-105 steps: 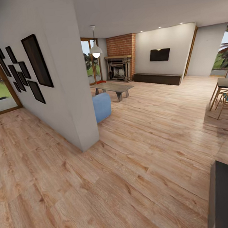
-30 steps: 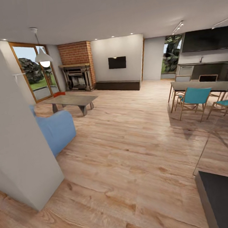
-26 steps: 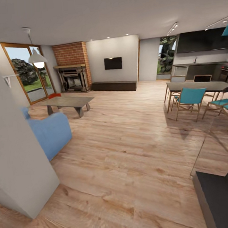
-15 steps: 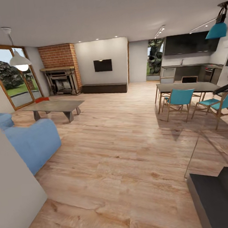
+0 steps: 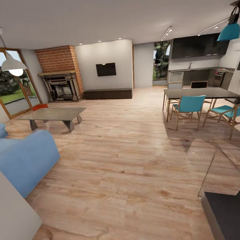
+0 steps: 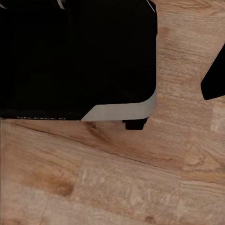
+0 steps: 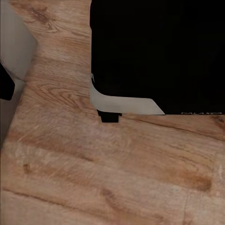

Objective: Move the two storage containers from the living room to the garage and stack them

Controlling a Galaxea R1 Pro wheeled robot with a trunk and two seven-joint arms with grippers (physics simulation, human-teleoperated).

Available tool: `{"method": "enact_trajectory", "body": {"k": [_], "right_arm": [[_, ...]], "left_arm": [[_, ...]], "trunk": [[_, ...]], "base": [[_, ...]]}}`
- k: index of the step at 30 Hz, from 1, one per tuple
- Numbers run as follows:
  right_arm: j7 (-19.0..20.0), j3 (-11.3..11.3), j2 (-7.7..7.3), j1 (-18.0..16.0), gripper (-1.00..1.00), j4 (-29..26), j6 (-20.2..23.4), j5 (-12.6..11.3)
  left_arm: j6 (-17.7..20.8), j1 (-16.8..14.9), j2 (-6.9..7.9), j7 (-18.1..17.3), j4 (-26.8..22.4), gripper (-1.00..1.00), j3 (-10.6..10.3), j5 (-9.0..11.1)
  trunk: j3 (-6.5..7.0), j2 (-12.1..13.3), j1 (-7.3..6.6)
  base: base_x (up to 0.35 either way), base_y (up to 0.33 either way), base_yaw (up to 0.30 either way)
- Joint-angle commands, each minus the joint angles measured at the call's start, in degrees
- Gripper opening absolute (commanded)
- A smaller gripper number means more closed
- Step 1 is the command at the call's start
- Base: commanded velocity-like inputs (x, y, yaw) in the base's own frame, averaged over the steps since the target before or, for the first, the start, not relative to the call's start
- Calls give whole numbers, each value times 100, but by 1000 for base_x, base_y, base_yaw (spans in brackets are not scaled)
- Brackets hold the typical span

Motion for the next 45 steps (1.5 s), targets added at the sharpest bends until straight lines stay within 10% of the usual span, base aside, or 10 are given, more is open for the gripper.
{"method": "enact_trajectory", "body": {"k": [1,45], "right_arm": [[-20,-41,1,-7,100,11,-23,52],[-21,-41,-7,-7,100,10,-19,55]], "left_arm": [[11,-2,-2,17,-4,100,-9,26],[8,-2,-2,17,-5,100,-9,26]], "trunk": [[-10,-8,5],[-10,-8,5]], "base": [[337,0,0],[337,0,0]]}}
